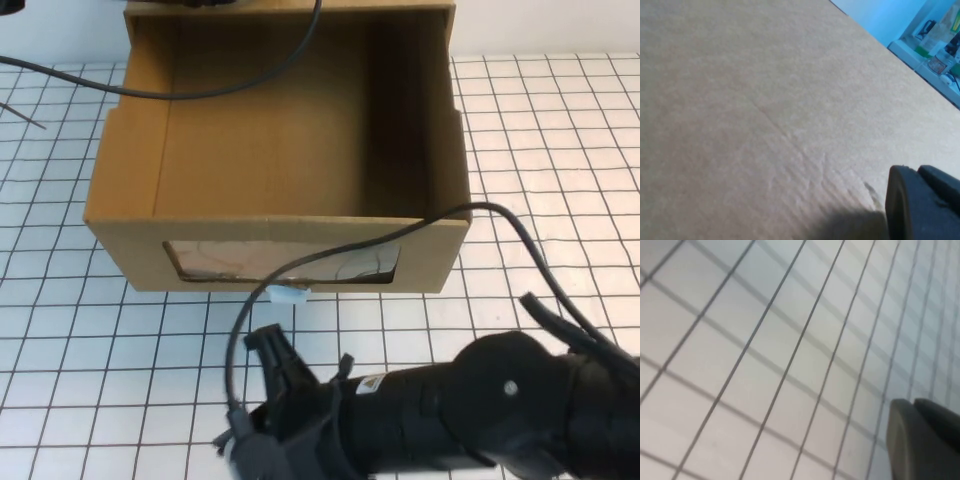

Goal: Close the shoe box
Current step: Close the shoe box with your right arm

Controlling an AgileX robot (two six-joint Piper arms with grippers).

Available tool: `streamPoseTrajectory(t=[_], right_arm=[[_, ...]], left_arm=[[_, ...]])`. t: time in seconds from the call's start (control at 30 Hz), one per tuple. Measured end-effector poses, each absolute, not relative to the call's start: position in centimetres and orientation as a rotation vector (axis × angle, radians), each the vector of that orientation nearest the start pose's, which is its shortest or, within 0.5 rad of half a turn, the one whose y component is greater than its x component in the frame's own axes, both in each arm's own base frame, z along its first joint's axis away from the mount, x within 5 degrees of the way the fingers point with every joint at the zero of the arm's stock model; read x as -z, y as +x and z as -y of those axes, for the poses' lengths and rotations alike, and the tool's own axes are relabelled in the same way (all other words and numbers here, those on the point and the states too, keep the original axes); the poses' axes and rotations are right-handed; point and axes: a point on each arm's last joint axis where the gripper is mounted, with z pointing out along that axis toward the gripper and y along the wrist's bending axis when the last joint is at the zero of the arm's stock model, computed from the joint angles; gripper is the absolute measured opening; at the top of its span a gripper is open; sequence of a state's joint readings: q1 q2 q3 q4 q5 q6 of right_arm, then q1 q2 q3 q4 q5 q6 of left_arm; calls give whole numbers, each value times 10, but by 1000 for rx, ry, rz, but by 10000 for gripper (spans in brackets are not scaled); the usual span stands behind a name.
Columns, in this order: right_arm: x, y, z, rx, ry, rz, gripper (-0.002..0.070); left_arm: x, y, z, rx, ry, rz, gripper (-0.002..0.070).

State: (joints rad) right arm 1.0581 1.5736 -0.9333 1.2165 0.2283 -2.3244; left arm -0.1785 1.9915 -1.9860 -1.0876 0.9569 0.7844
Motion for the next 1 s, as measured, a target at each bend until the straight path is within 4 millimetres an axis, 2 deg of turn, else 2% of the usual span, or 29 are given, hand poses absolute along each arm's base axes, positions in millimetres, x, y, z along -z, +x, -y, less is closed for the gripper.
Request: streamPoseTrajectory(t=[0.13,0.2,0.4,0.57,0.77,1.0], right_arm=[[-224,177,-298,-219,-1975,-1044,-13],[-222,200,-297,-240,-1933,-1110,-13],[-231,271,-302,-206,-1788,-1191,-13],[-243,324,-306,-152,-1676,-1207,-14],[-246,369,-305,-187,-1577,-1227,-13],[-243,405,-296,-188,-1510,-1253,-13]], left_arm=[[-377,435,146,972,636,-1938,-2],[-377,435,146,972,636,-1938,-2],[-377,434,146,975,644,-1939,-2],[-377,434,146,976,645,-1939,-2],[-377,434,146,972,661,-1925,-2],[-377,435,148,994,673,-1899,-2]])
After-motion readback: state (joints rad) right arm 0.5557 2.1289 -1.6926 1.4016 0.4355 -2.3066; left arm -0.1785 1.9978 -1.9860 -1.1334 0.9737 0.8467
